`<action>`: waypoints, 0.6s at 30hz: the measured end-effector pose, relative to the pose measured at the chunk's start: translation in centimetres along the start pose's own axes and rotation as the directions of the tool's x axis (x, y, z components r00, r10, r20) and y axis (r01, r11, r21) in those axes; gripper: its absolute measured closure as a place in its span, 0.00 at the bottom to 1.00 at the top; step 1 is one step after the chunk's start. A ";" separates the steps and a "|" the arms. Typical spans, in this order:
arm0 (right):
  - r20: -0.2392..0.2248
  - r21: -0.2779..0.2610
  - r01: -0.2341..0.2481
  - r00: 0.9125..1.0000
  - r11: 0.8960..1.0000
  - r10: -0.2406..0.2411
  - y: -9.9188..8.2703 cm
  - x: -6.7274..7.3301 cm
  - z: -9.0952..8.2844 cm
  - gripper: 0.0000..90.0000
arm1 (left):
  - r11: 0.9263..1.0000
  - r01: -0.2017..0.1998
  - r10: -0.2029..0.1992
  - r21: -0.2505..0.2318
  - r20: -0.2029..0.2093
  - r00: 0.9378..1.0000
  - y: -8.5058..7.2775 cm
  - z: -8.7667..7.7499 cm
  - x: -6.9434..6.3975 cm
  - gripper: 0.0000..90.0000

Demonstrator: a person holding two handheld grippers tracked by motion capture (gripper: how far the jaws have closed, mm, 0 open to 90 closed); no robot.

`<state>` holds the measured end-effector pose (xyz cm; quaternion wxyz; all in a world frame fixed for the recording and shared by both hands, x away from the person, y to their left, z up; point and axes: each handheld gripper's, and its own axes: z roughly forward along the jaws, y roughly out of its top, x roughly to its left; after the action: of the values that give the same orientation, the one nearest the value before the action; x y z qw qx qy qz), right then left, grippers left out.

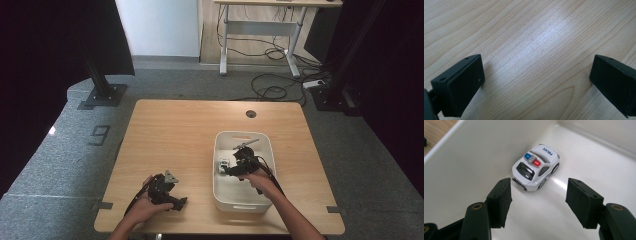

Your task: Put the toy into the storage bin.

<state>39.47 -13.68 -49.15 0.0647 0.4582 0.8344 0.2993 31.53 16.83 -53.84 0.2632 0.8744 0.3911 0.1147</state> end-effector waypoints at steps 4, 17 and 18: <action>0.007 -0.045 0.003 1.000 0.999 -0.003 -0.2 -0.3 -0.7 0.40 | 1.000 0.000 0.000 0.000 0.000 1.000 0.0 0.0 0.0 0.00; 0.023 -0.147 0.003 1.000 0.989 0.001 -0.8 -0.5 -2.2 0.40 | 1.000 0.001 -0.001 -0.001 0.000 1.000 0.0 0.0 0.0 0.00; 0.025 -0.153 0.002 1.000 0.988 0.002 -0.9 -0.6 -2.3 0.40 | 1.000 -0.001 0.001 -0.001 0.001 1.000 0.0 0.0 0.0 0.00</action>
<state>38.24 -15.52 -47.83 0.1101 0.4558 0.8081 0.3565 31.54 16.83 -53.83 0.2636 0.8746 0.3905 0.1146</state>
